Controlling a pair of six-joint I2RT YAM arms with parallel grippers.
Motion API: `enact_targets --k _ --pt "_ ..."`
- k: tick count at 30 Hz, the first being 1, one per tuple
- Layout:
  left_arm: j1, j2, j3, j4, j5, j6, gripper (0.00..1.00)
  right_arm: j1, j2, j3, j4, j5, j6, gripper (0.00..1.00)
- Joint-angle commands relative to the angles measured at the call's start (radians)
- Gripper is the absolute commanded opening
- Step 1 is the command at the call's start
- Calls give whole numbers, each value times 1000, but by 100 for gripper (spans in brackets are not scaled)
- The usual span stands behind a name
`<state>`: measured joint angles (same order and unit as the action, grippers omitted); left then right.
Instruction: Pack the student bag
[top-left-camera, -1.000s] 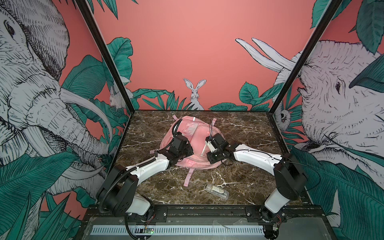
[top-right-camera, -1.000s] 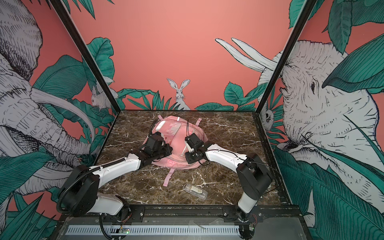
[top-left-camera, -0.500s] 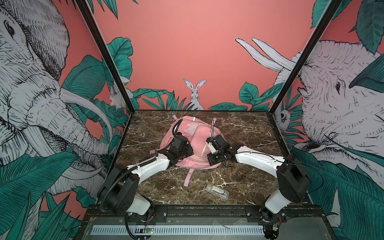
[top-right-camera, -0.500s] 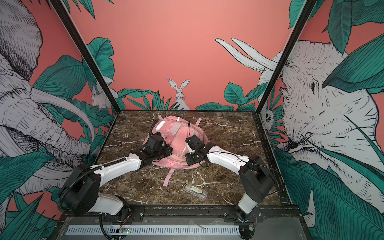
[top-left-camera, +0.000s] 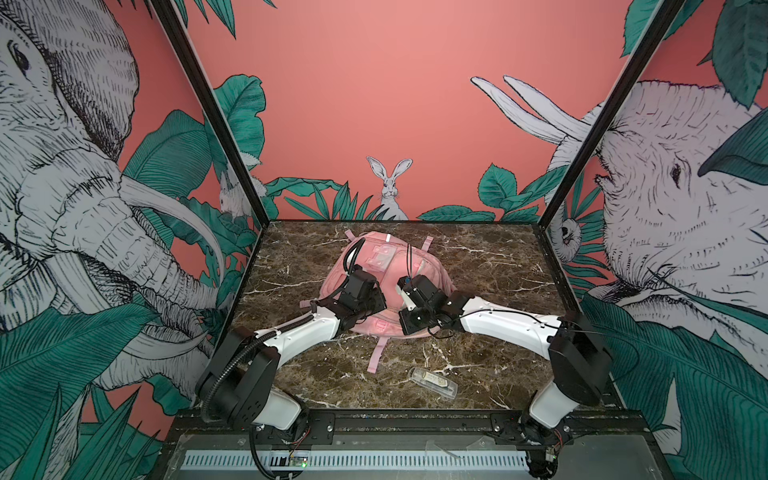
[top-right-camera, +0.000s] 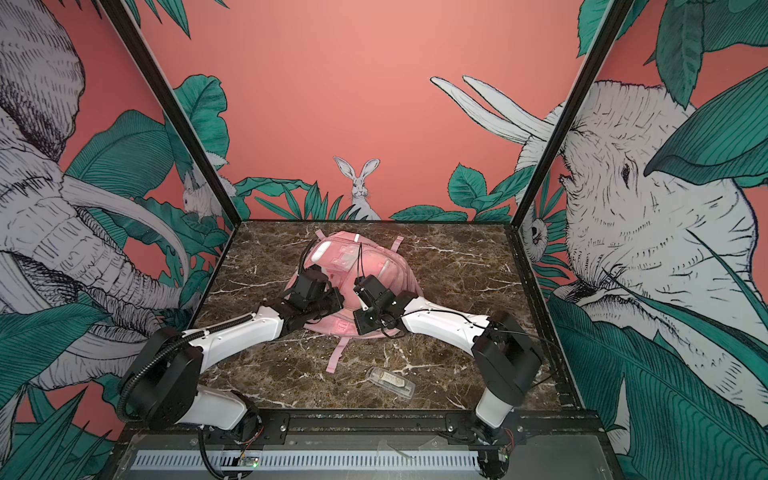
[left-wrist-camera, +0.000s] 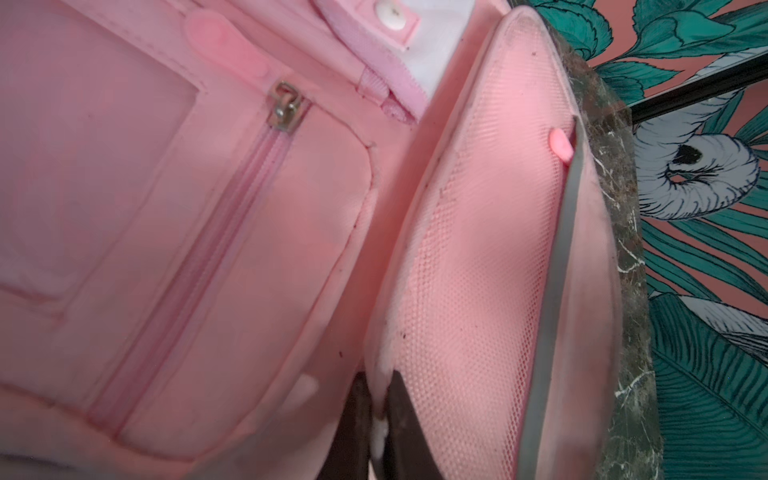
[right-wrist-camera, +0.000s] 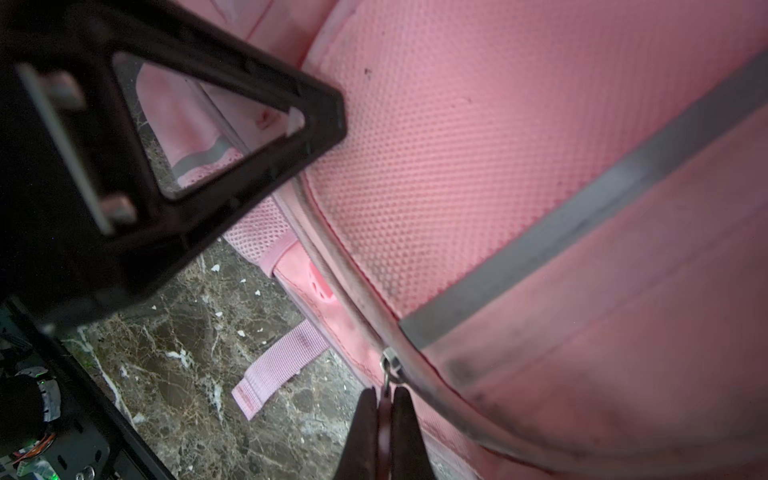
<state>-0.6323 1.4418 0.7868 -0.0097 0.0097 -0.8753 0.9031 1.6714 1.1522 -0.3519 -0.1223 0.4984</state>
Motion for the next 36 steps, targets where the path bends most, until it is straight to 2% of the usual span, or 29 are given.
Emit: enact_targets --k 1,4,9,11,18,21,24,26,29,36 --pt "-6 -5 33 40 4 -4 10 33 32 67 66 -56 13 1" --pt "-4 -22 29 27 -19 15 10 34 60 102 48 -51 11 5" --pt "25 -56 32 -39 -28 65 10 32 20 82 2 -35 -14 33" --pt "45 -57 20 -43 -7 72 9 32 -11 58 -17 -27 -24 40" --pt "122 -84 -9 -100 13 127 9 31 -125 -11 -81 0 -61 52" --pt "153 -79 9 -129 32 165 12 29 -157 -29 -114 16 -83 58" --pt "156 -62 57 -175 77 213 21 27 -179 -37 -158 25 -104 62" --pt "155 -65 75 -188 118 244 35 28 -197 -52 -183 35 -116 65" --pt "154 -98 66 -194 146 261 49 25 -227 -93 -209 52 -124 70" --pt "134 -224 60 -322 132 325 67 12 -266 -208 -221 16 -111 75"
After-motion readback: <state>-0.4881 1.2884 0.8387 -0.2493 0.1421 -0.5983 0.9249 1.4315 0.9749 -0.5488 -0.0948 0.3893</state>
